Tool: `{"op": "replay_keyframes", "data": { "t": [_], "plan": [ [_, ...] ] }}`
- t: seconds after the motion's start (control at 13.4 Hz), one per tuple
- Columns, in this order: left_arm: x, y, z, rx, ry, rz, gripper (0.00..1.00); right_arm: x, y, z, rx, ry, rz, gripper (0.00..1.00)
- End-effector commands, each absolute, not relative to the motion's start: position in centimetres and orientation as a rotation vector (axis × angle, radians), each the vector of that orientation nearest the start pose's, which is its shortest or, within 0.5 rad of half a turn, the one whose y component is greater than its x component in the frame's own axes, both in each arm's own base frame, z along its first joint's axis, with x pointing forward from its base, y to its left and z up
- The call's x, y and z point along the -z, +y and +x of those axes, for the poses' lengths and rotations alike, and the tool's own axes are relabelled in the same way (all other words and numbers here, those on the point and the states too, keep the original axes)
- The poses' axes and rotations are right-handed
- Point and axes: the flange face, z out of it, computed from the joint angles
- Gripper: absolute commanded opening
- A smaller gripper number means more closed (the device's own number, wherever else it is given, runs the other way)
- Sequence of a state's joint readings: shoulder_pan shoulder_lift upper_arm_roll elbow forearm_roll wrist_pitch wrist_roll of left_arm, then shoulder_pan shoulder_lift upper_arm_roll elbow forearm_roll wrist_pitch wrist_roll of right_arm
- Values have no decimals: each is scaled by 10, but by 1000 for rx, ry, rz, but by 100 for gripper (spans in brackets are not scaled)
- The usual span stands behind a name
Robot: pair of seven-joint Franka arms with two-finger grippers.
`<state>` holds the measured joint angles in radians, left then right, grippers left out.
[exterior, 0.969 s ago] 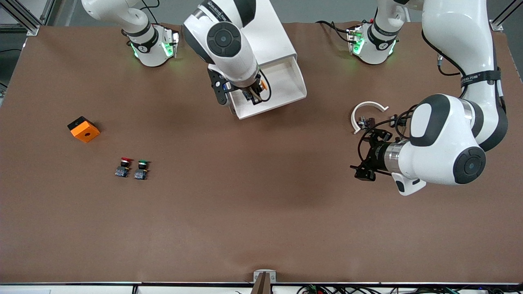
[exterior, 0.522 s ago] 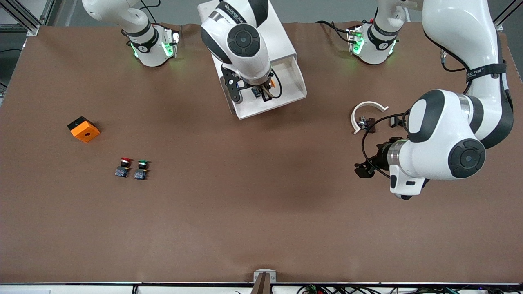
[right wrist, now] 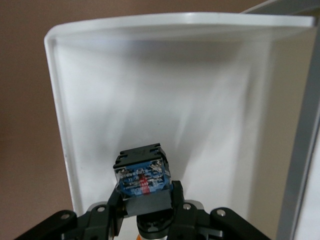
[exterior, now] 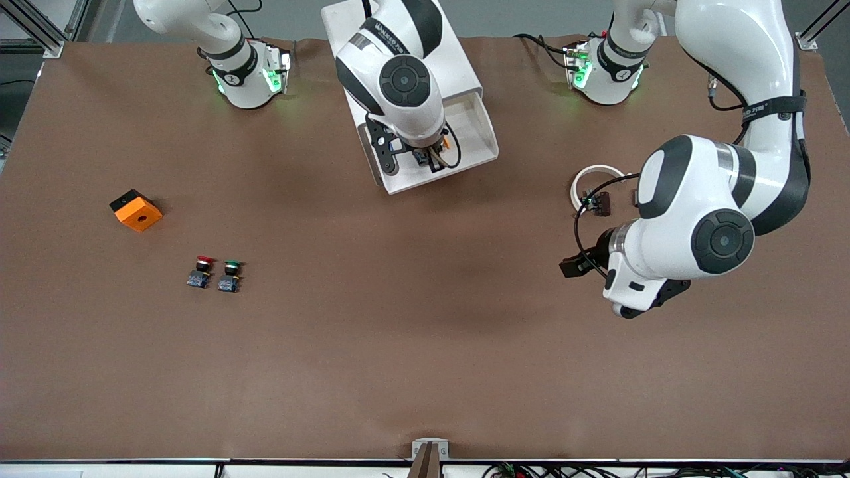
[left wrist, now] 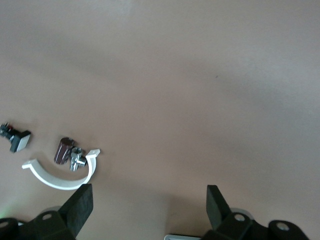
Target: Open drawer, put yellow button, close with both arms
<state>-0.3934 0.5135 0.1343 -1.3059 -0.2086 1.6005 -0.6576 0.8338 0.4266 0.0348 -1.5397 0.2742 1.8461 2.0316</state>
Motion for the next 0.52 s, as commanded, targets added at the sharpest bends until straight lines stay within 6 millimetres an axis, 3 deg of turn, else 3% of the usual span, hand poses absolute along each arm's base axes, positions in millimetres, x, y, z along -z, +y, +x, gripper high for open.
{"op": "replay_keyframes", "data": {
  "t": [0.0, 0.07, 0.15, 0.3, 0.45],
  "plan": [
    [-434, -215, 613, -334, -543, -3114, 100, -407, 527, 418, -486, 1890, -2562, 60],
    [-432, -217, 605, -290, -503, -3099, 100, -407, 527, 417, -492, 1883, -2570, 92],
    [-429, -232, 593, -252, -429, -3089, 100, -408, 527, 417, -508, 1883, -2566, 100],
    [-426, -251, 581, -223, -338, -3075, 100, -418, 527, 419, -513, 1874, -2553, 100],
    [-421, -269, 572, -238, -288, -3082, 100, -443, 522, 424, -526, 1870, -2568, 100]
  ]
}}
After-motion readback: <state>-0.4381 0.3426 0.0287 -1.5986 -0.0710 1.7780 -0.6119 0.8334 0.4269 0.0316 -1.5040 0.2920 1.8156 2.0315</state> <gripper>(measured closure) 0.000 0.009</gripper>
